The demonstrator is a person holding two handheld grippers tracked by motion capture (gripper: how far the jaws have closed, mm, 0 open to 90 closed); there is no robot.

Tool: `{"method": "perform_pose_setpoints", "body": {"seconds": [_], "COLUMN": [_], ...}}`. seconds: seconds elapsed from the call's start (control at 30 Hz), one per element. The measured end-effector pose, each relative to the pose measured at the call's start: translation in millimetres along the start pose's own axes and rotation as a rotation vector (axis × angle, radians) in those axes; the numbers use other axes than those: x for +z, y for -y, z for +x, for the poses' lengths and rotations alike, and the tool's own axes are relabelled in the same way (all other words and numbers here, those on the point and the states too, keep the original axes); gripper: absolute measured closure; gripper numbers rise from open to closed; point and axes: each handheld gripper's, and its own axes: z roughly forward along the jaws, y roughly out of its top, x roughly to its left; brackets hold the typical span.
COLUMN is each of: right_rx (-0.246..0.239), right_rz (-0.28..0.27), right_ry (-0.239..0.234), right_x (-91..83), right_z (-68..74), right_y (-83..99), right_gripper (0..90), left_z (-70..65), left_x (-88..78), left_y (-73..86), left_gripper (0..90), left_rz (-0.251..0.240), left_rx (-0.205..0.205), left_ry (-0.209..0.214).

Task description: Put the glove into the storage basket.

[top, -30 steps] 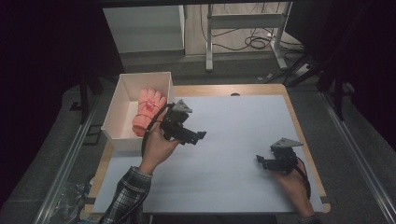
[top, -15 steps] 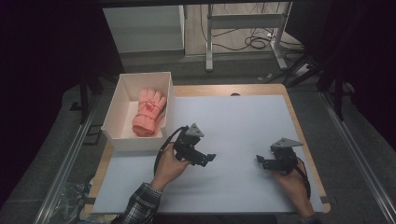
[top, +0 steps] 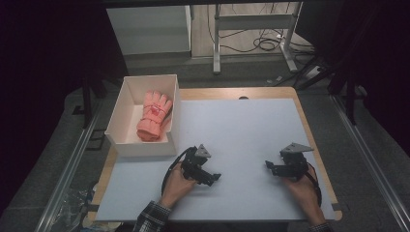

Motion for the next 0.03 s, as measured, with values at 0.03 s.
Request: {"method": "perform_pose_setpoints", "body": {"seconds": [0.03], "right_rx": [0.000], "right_rz": [0.000], "right_ry": [0.000], "right_x": [0.0], "right_z": [0.0], "right_y": [0.0], "right_gripper": [25.7], "left_z": [0.0], "left_x": [0.0], "left_y": [0.0], "left_gripper": [2.1], "left_rz": [0.000], "left_rx": [0.000], "left_ry": [0.000]}}
